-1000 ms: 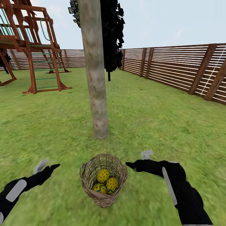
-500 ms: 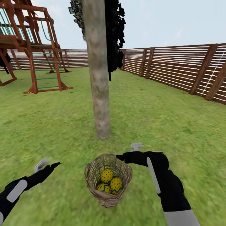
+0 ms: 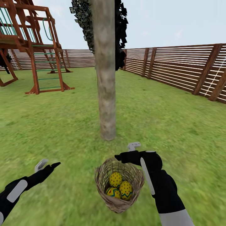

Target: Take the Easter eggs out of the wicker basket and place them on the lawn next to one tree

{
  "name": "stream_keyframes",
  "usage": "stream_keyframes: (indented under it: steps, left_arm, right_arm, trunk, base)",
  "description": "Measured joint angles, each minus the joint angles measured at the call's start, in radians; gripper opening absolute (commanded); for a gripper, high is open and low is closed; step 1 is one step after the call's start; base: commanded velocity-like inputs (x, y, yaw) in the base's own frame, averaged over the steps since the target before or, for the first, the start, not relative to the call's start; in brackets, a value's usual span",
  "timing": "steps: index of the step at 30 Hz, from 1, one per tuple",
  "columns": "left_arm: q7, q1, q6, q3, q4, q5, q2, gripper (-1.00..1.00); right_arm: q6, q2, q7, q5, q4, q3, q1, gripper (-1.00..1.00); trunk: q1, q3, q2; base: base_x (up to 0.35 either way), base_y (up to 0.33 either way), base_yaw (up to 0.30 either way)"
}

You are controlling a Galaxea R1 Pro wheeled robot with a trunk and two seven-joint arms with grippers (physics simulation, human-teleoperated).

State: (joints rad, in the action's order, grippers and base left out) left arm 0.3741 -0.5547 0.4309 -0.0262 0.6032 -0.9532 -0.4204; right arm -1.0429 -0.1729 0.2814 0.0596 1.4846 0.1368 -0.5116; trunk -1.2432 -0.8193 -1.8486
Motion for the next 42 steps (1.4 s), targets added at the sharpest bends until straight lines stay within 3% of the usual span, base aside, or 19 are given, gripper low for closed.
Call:
stream_keyframes:
  steps: [12, 19, 28, 41, 42]
  left_arm:
    - [0.000, 0.000, -0.035, -0.031, 0.000, 0.000, 0.001, 1.00]
    - [0.000, 0.000, -0.067, -0.039, -0.002, -0.001, 0.003, 1.00]
    - [-0.001, 0.000, -0.071, -0.061, -0.003, -0.001, 0.006, 1.00]
    - [0.000, 0.000, -0.072, -0.073, -0.002, -0.002, 0.010, 1.00]
    - [0.000, 0.000, -0.072, -0.073, -0.002, -0.003, 0.010, 1.00]
  right_arm:
    - [0.000, 0.001, -0.064, -0.002, -0.008, -0.005, 0.003, 1.00]
    - [0.000, 0.003, -0.136, -0.006, -0.028, -0.006, 0.017, 1.00]
    - [0.000, 0.004, -0.140, -0.008, -0.037, -0.043, 0.018, 1.00]
    - [0.000, 0.014, -0.137, -0.010, -0.096, -0.054, 0.017, 1.00]
    - [0.000, 0.015, -0.137, -0.008, -0.097, -0.074, 0.017, 1.00]
  trunk:
    - [0.000, 0.000, 0.000]
    - [0.000, -0.010, 0.000]
    - [0.000, -0.025, 0.000]
    - [0.000, -0.046, 0.000]
    - [0.000, -0.048, 0.000]
  base:
    - [0.246, 0.200, 0.000]
    - [0.049, 0.039, 0.000]
    - [0.001, 0.001, 0.000]
    - [0.000, 0.000, 0.000]
    - [0.000, 0.000, 0.000]
